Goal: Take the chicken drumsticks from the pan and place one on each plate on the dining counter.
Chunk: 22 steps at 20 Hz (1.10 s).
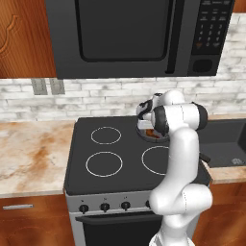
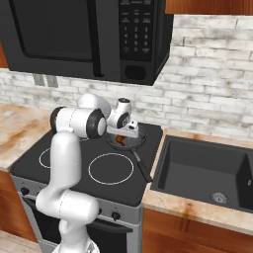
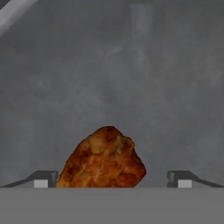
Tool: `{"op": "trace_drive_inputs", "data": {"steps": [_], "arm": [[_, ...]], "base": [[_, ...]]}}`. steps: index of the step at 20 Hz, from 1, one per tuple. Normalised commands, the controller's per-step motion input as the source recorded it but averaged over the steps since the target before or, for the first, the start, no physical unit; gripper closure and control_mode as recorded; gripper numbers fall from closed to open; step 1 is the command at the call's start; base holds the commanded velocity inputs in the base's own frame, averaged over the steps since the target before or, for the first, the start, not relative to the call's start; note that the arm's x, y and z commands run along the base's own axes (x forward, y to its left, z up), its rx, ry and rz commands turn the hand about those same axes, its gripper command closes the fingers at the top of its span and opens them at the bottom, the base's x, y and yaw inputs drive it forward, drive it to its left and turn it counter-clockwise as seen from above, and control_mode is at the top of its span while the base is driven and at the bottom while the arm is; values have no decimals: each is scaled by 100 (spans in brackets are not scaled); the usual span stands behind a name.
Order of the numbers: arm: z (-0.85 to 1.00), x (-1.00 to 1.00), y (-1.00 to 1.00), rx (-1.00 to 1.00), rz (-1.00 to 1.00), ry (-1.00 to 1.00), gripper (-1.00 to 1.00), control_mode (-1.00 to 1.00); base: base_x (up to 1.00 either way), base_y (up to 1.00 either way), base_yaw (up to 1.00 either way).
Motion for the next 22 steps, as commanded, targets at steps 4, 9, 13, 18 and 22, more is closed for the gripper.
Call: {"op": "trace_drive_inputs", "data": {"steps": [4, 9, 13, 18, 22], "arm": [[-27, -9, 10, 0, 0, 11, 100, -100], [-20, -7, 0, 0, 0, 11, 100, -100], [-7, -13, 0, 2, 0, 2, 100, -100], [1, -20, -6, 10, 0, -4, 100, -100], [1, -25, -14, 8, 0, -11, 100, -100]], "base": [[0, 0, 0], [0, 0, 0], [0, 0, 0], [0, 0, 0], [0, 0, 0]]}}
